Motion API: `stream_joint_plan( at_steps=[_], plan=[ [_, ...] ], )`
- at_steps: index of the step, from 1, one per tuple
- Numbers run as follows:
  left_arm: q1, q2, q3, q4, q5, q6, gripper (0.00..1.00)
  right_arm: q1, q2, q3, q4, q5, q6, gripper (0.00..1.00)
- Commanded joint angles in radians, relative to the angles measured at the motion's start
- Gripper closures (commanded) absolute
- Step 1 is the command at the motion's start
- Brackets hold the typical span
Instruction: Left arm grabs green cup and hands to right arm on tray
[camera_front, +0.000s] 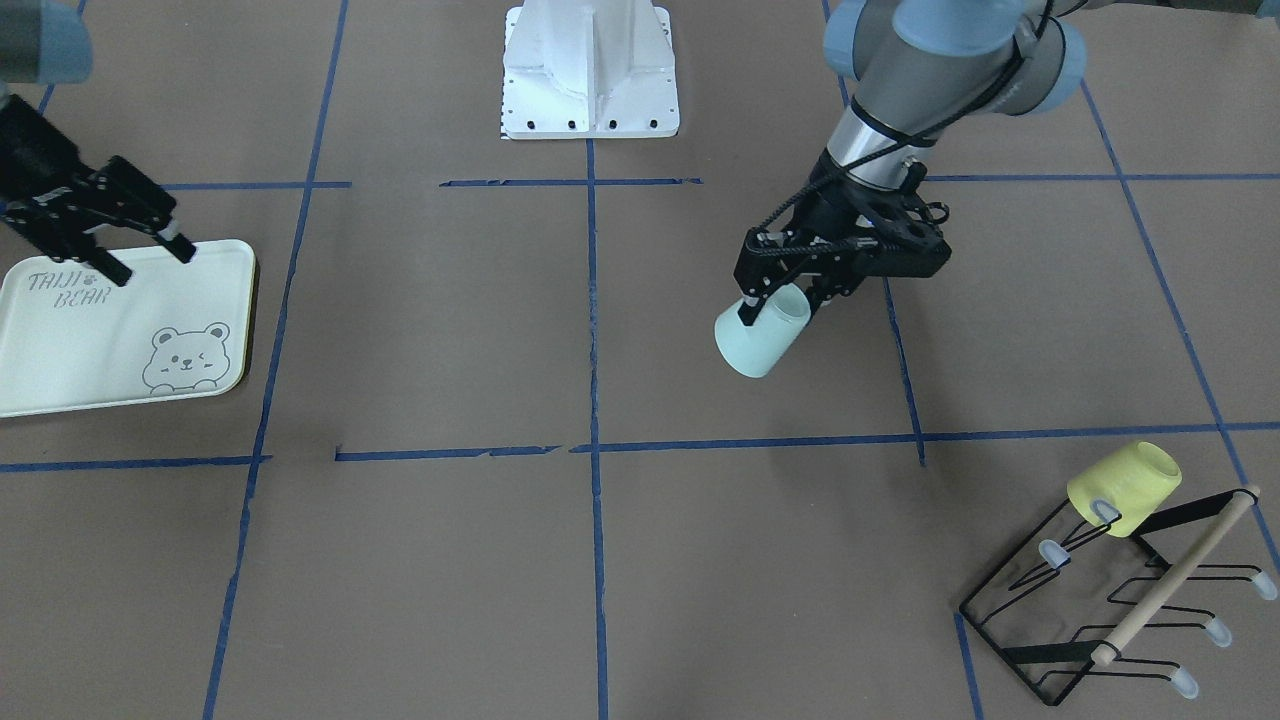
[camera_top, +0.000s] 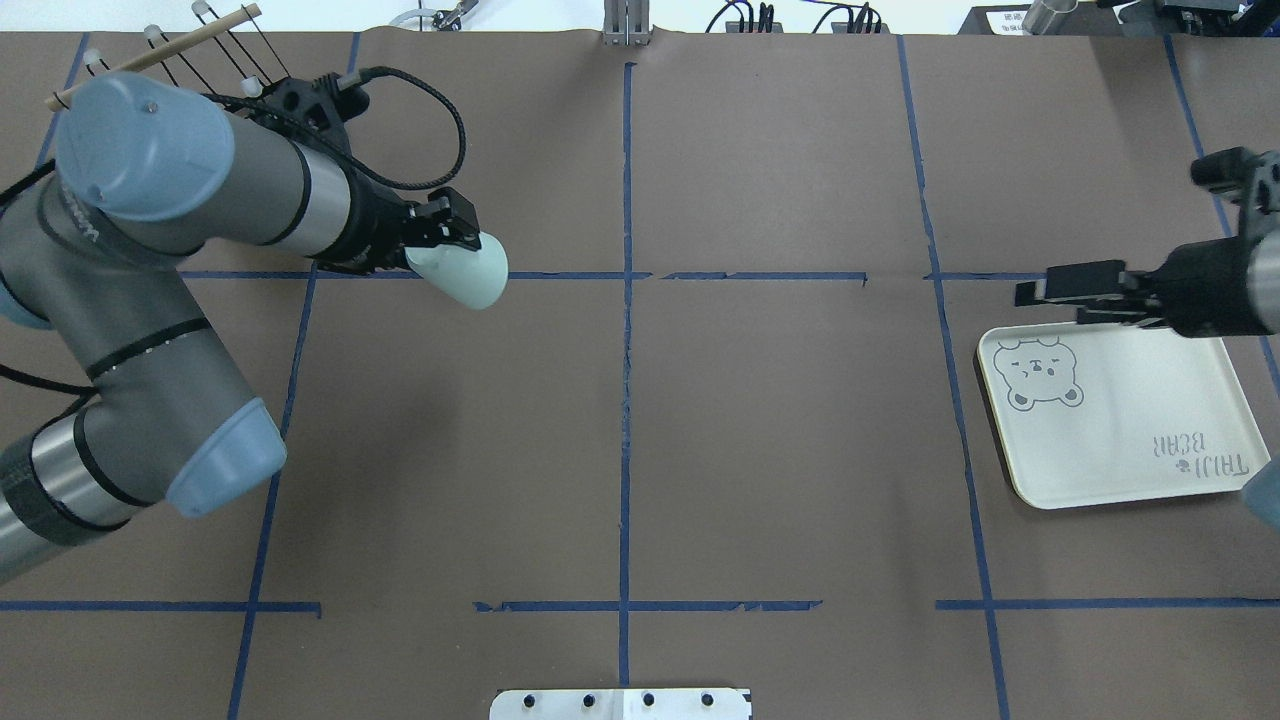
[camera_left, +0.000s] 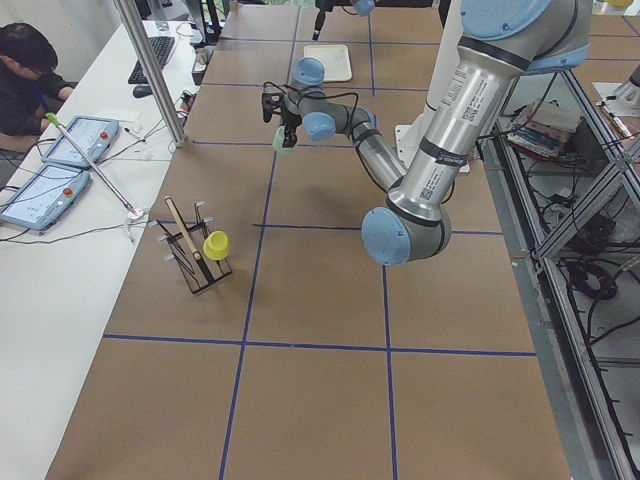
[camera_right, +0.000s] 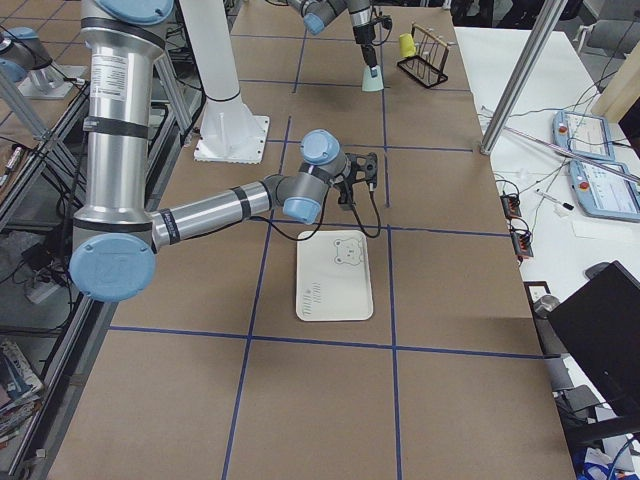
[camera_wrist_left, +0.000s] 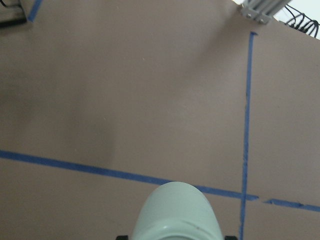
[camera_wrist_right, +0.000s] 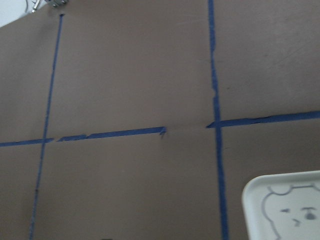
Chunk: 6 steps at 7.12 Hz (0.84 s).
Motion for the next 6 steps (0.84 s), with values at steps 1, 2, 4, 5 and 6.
stream_joint_plan(
  at_steps=[1,2,4,5,6],
  plan=[
    [0.095,0.024,-0.030,-0.198,0.005,-0.201,0.68,-0.138,0.051,-0.002,0.193,-0.059,0.220,0.00],
    [0.123,0.058,-0.020,-0.380,0.005,-0.303,0.68,-0.155,0.051,-0.023,0.372,-0.060,0.322,0.00],
    [0.176,0.079,0.033,-0.735,0.003,-0.470,0.68,-0.195,0.060,-0.160,0.757,-0.071,0.399,0.00],
    [0.216,0.079,0.083,-0.914,0.005,-0.507,0.68,-0.239,0.103,-0.237,0.898,-0.129,0.412,0.00],
    [0.241,0.069,0.163,-1.083,0.005,-0.509,0.68,-0.317,0.165,-0.282,0.964,-0.245,0.452,0.00]
  ],
)
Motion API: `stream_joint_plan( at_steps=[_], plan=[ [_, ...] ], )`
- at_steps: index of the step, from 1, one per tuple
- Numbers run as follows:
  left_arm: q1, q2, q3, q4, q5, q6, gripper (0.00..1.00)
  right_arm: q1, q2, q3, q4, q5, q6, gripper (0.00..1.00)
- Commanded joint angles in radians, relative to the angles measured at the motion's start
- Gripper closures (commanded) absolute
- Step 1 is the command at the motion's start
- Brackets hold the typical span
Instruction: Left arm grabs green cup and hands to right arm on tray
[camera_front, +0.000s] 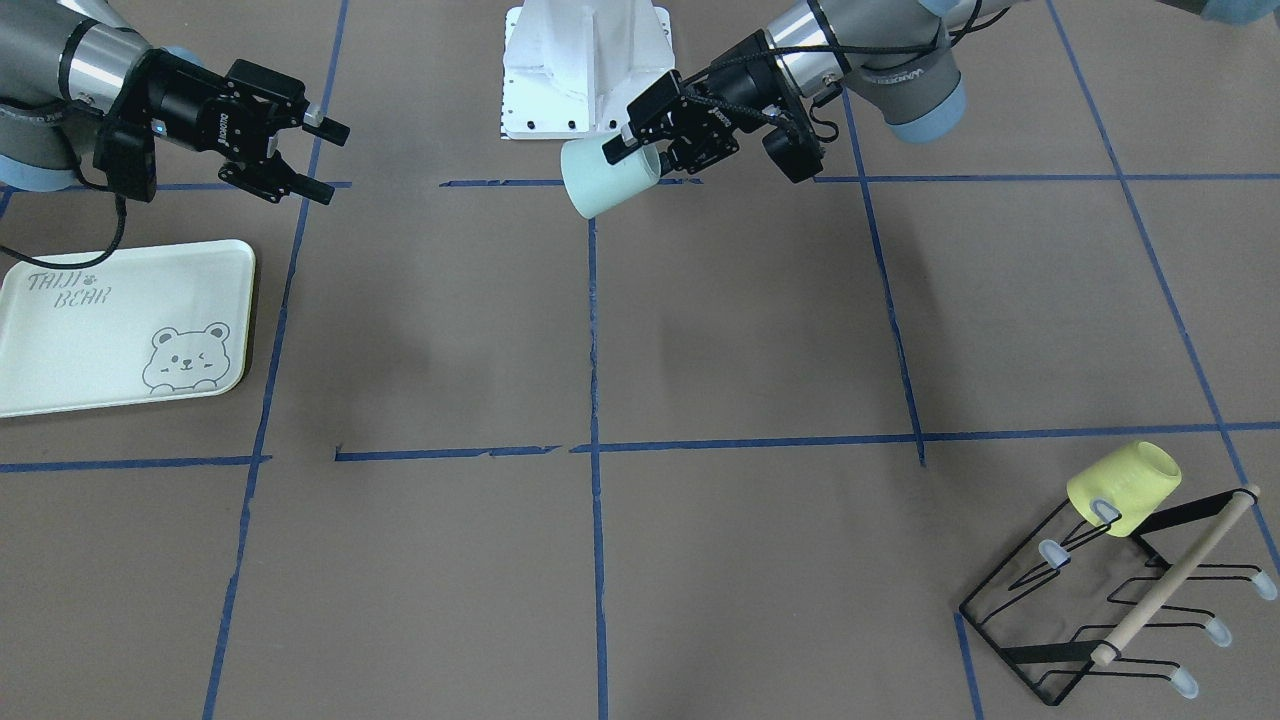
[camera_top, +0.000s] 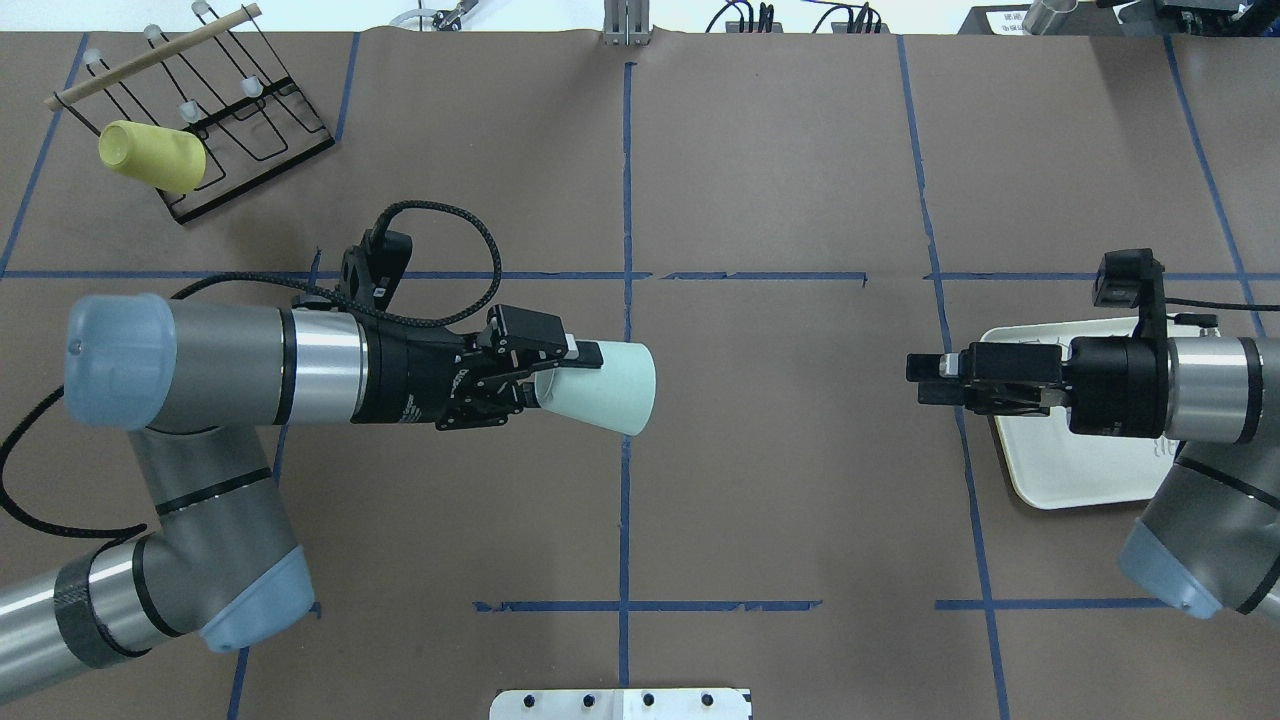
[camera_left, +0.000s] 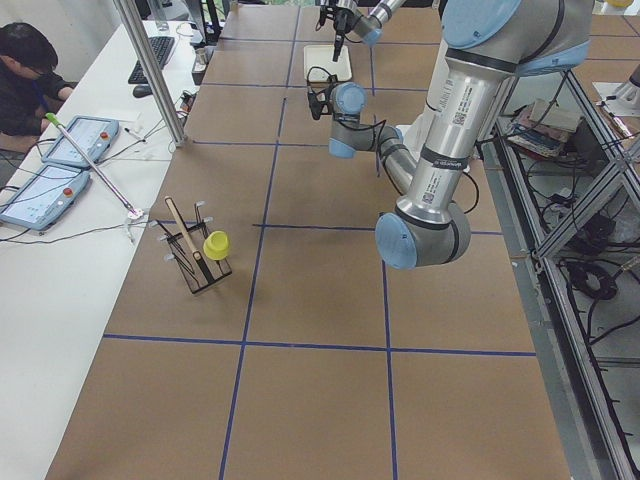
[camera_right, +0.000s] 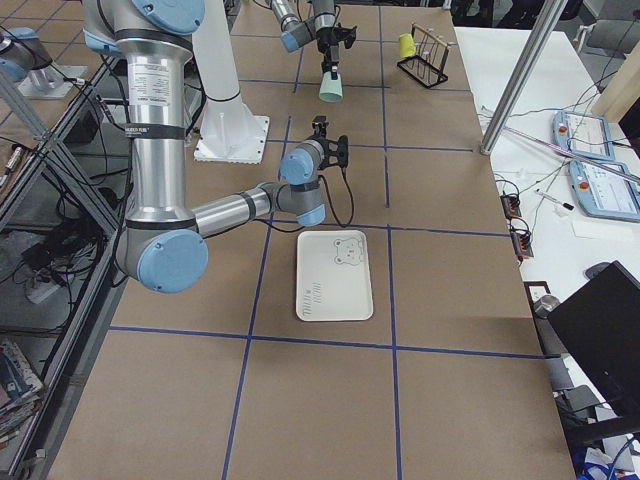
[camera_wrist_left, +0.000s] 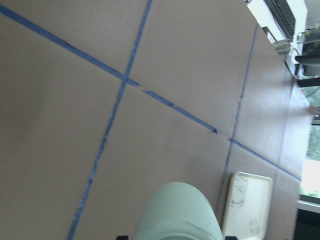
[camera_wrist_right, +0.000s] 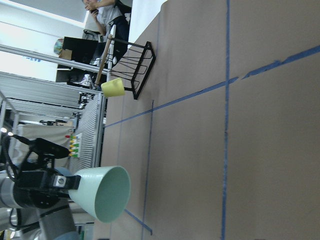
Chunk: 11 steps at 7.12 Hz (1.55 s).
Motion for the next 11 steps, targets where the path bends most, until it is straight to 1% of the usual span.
stream_joint_plan(
  at_steps=[1,2,3,5,6,7,10,11],
  plan=[
    [0.041,-0.011,0.130,-0.355,0.017,-0.026,0.68,-0.170,0.113,-0.090,0.176,-0.209,0.040,0.00],
    [0.041,-0.014,0.135,-0.400,0.048,-0.029,0.68,-0.221,0.154,-0.088,0.200,-0.272,0.042,0.00],
    [0.041,-0.025,0.143,-0.401,0.057,-0.044,0.68,-0.244,0.205,-0.089,0.195,-0.287,0.043,0.00],
    [0.045,-0.037,0.163,-0.401,0.057,-0.049,0.68,-0.256,0.241,-0.089,0.189,-0.291,0.043,0.00],
    [0.051,-0.048,0.177,-0.401,0.057,-0.049,0.68,-0.263,0.277,-0.091,0.188,-0.322,0.045,0.00],
    [0.053,-0.053,0.175,-0.402,0.057,-0.050,0.68,-0.272,0.296,-0.089,0.168,-0.354,0.045,0.00],
    [0.056,-0.062,0.174,-0.402,0.056,-0.070,0.68,-0.276,0.304,-0.091,0.159,-0.368,0.045,0.00],
    [0.076,-0.063,0.175,-0.402,0.057,-0.072,0.68,-0.276,0.304,-0.091,0.159,-0.370,0.045,0.01]
  ],
)
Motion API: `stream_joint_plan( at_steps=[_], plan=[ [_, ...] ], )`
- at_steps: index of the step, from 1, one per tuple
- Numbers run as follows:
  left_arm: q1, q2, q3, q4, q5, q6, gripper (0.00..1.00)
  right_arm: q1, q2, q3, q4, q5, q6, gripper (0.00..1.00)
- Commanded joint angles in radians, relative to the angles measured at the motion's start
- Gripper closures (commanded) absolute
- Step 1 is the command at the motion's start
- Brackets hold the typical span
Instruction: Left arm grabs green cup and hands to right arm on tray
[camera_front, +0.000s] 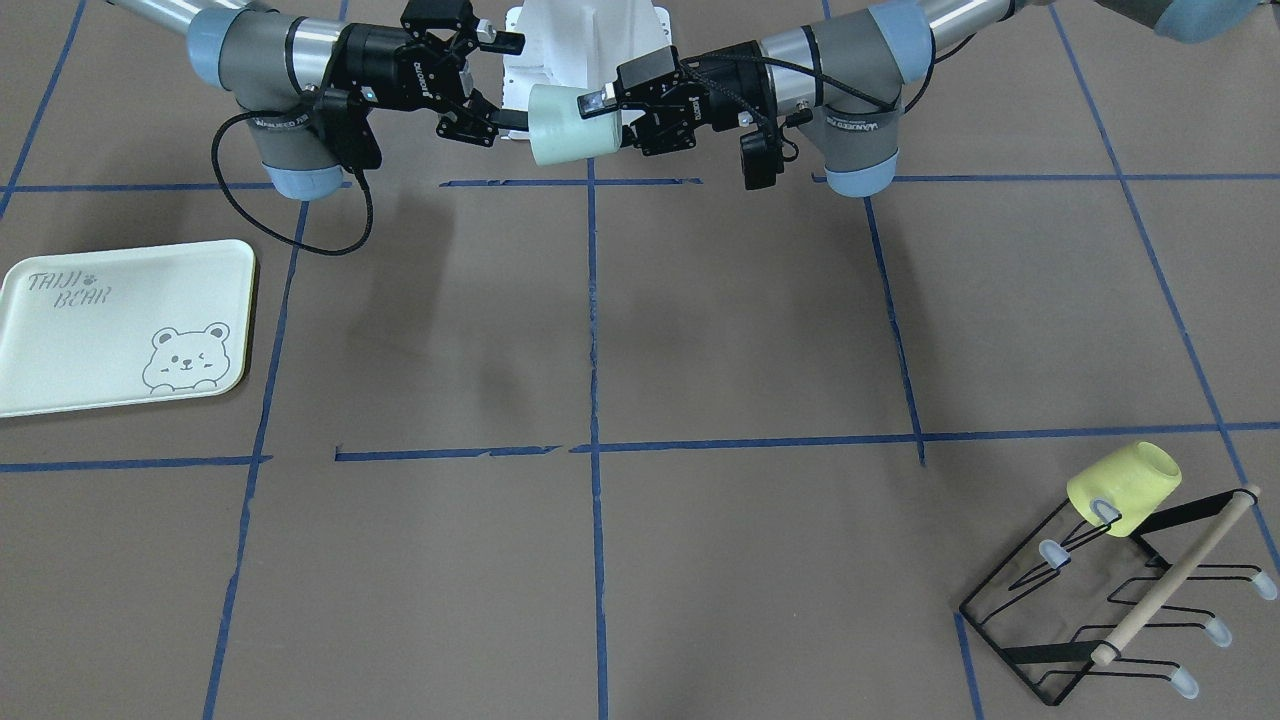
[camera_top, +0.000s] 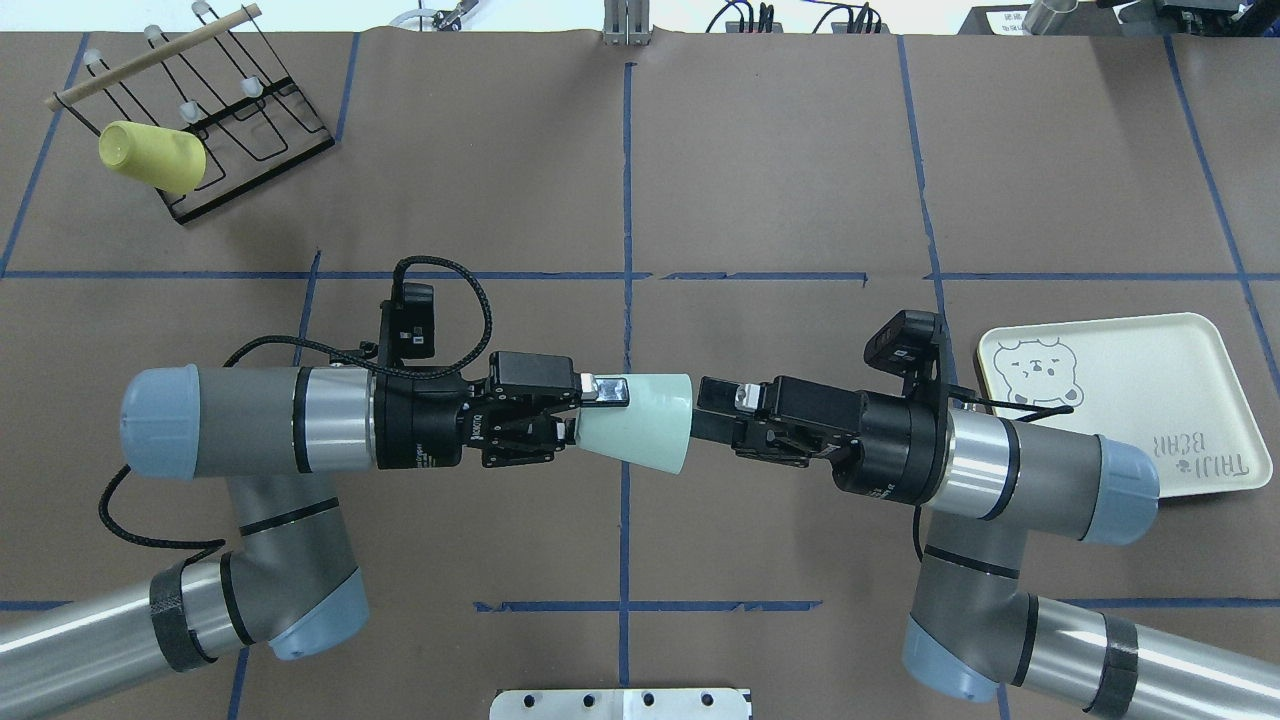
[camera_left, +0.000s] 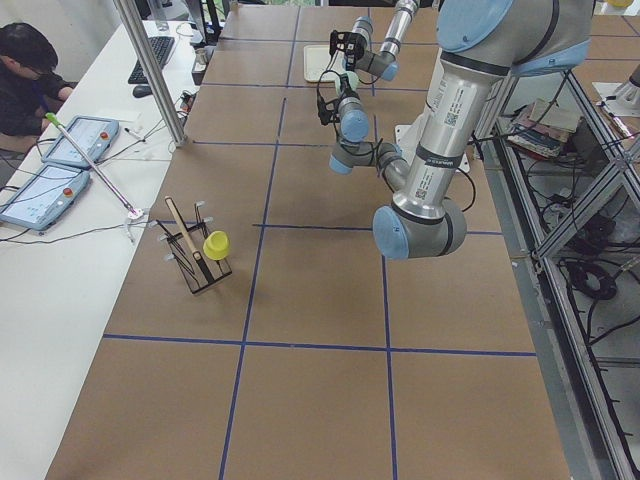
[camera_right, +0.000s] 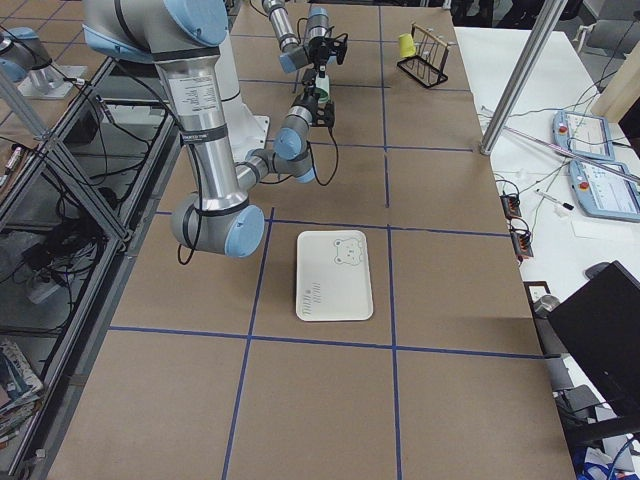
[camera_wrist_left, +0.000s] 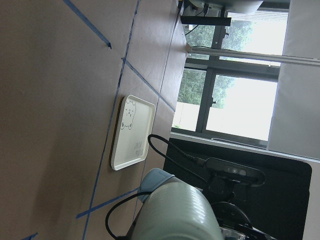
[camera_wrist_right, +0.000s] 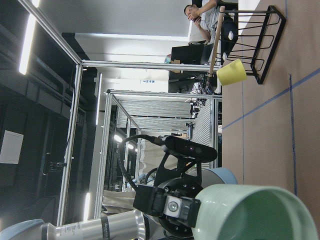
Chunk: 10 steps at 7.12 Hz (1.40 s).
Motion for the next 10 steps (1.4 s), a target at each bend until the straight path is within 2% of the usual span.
stream_joint_plan(
  at_steps=[1,3,4,6,7,9,10],
  plan=[
    [0.022,-0.012,0.001,0.000,0.001,-0.006,0.68,-0.001,0.001,0.000,-0.001,-0.004,0.000,0.01],
    [0.022,-0.020,0.001,0.001,0.003,-0.008,0.68,-0.002,-0.001,0.000,-0.021,-0.004,0.000,0.05],
    [0.022,-0.029,0.002,0.003,0.003,-0.020,0.68,-0.005,-0.001,0.000,-0.021,-0.004,0.002,0.19],
    [0.022,-0.029,0.002,0.006,0.003,-0.025,0.68,-0.007,0.001,0.001,-0.021,-0.004,0.000,0.52],
    [0.022,-0.029,0.002,0.006,0.003,-0.025,0.68,-0.007,0.001,0.001,-0.022,-0.004,0.000,0.61],
    [0.022,-0.029,0.002,0.006,0.003,-0.025,0.68,-0.007,0.001,0.001,-0.025,-0.004,0.000,0.72],
    [0.022,-0.029,0.002,0.007,0.003,-0.026,0.66,-0.007,0.001,0.000,-0.027,-0.004,0.000,0.84]
  ],
)
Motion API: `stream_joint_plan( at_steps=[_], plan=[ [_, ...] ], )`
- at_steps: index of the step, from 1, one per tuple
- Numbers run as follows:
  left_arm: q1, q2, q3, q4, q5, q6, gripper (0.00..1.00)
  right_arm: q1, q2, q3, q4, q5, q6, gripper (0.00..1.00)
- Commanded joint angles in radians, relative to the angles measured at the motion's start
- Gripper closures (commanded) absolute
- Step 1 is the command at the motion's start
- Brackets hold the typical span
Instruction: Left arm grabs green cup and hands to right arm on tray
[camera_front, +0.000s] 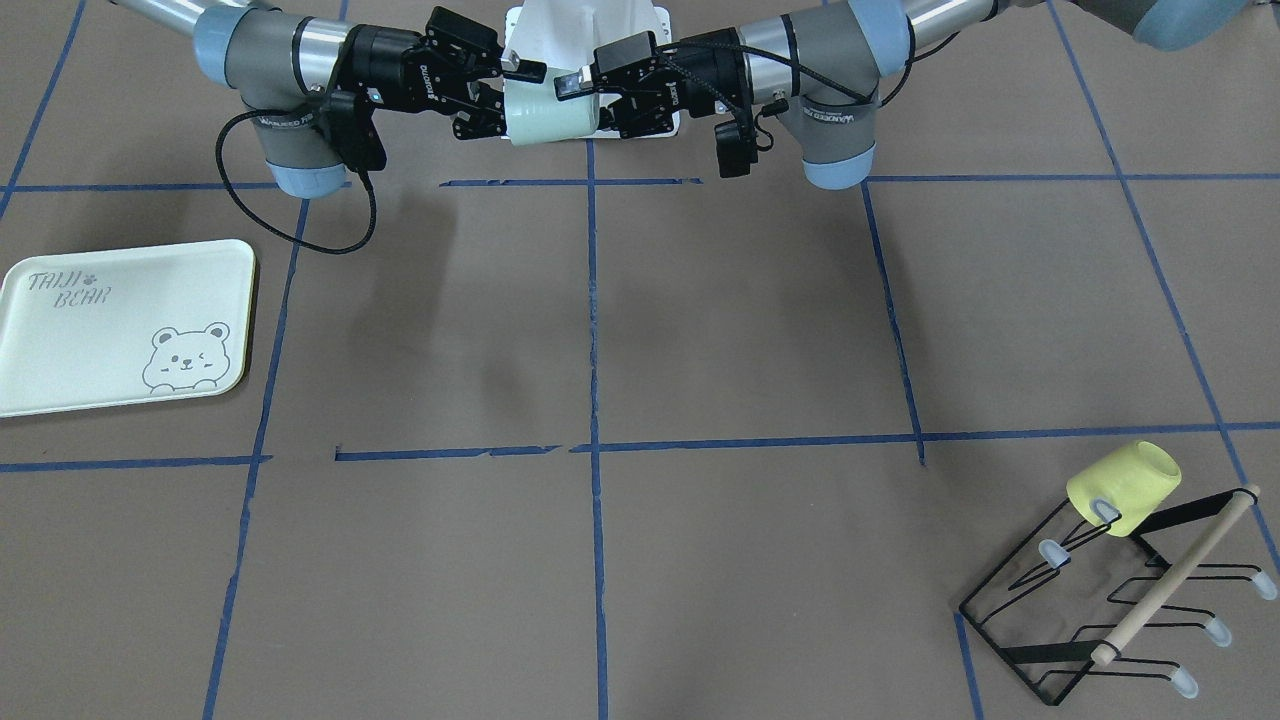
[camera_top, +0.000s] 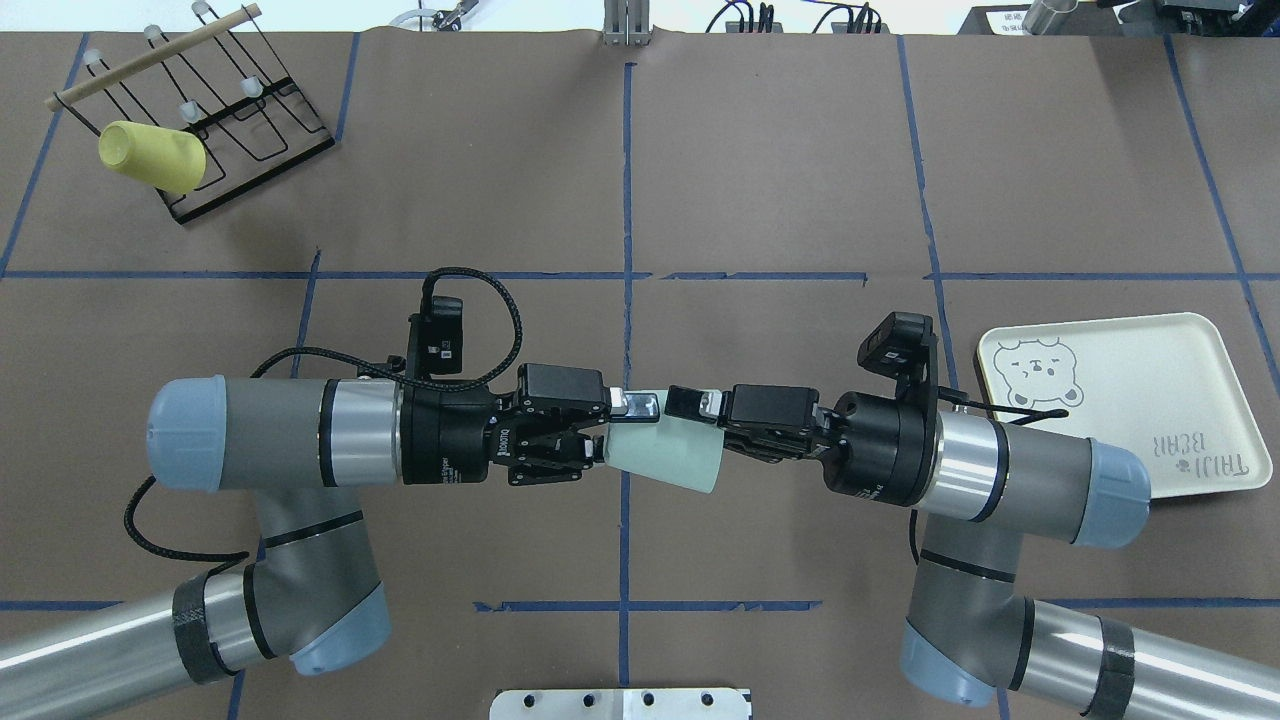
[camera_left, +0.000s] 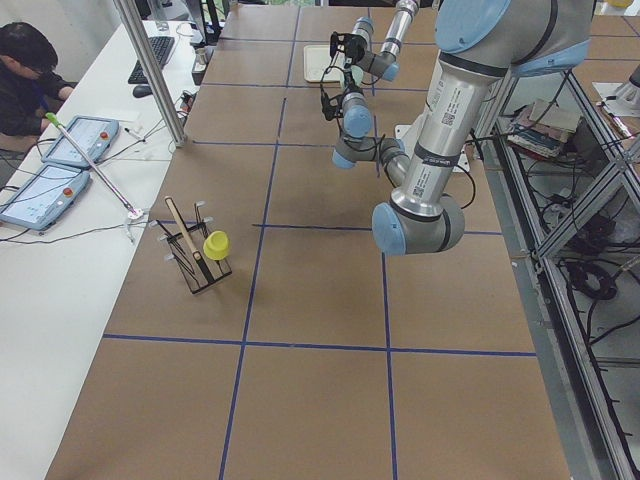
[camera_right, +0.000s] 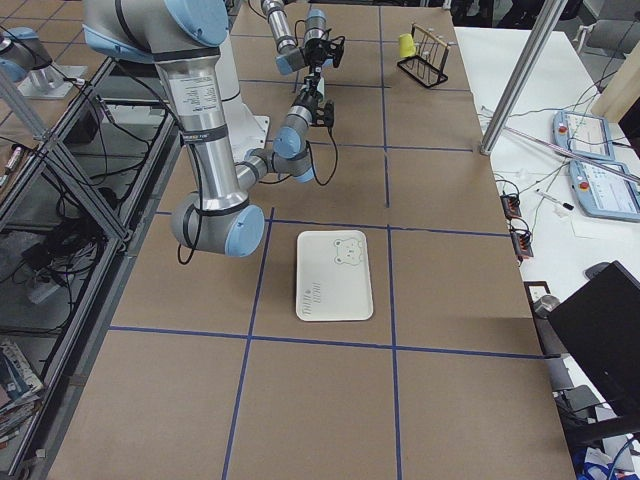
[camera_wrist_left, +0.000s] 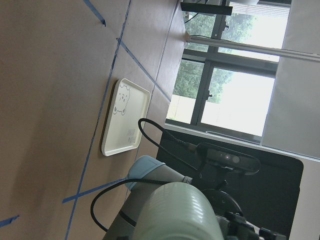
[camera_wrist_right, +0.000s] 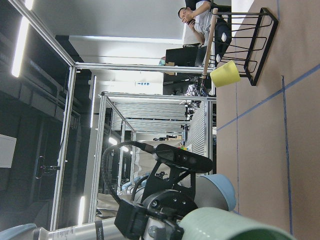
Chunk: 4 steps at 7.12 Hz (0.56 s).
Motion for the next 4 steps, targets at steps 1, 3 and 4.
stream_joint_plan(
  at_steps=[1,3,4],
  plan=[
    [0.000,0.002,0.000,0.001,0.000,-0.003,0.01,-0.001,-0.001,-0.001,-0.003,0.000,0.000,0.99],
    [-0.067,0.003,0.002,0.004,-0.002,-0.044,0.00,0.000,-0.003,0.000,0.000,0.000,-0.002,1.00],
    [-0.114,0.003,0.015,0.023,-0.002,-0.082,0.00,0.002,-0.006,0.002,0.000,0.001,0.000,1.00]
  ],
)
